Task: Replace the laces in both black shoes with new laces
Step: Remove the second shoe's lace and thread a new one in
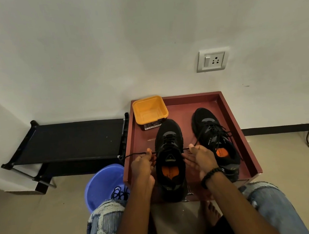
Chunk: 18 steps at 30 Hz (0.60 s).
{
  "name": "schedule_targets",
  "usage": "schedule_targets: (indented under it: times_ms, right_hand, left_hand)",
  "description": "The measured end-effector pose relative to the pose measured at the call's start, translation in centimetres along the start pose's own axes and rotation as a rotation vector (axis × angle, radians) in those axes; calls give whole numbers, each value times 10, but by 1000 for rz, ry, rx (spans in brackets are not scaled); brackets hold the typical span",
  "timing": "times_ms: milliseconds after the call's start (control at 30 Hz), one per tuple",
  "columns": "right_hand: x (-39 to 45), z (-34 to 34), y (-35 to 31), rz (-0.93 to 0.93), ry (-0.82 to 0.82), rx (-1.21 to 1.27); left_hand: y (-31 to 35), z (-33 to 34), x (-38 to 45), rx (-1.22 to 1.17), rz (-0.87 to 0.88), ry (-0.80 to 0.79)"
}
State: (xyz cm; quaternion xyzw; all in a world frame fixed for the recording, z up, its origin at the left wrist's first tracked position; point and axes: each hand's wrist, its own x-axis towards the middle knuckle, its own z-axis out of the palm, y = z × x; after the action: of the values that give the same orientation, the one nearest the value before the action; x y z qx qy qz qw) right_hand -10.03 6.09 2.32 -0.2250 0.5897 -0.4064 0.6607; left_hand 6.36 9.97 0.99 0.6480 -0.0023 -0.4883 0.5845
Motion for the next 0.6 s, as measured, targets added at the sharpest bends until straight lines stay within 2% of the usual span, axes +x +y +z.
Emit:
schedule_targets:
  times_ms: [200, 300, 400, 433, 500, 567, 600]
  right_hand:
    - [2, -2, 3, -12, 17, 7]
    - [6, -8, -1, -196, 65, -222]
    - [9, -8, -31, -376, 41, -374]
    - [11, -5, -42, -468, 8, -476]
    - [11, 8, -64, -663, -117, -746]
    - [8, 25, -81, -814, -251, -972]
    - [7, 33, -87, -863, -304, -1034]
  left_hand:
    - [-3, 2, -1, 40, 40, -25]
    - [10, -4, -1, 198, 231, -80]
    - [39, -1, 1, 260, 354, -225]
    - [49, 4, 3, 358, 384, -275]
    - [66, 22, 4, 733, 474, -414]
    - [79, 44, -3, 1108, 593, -647]
    - [84, 53, -9, 1216, 642, -778]
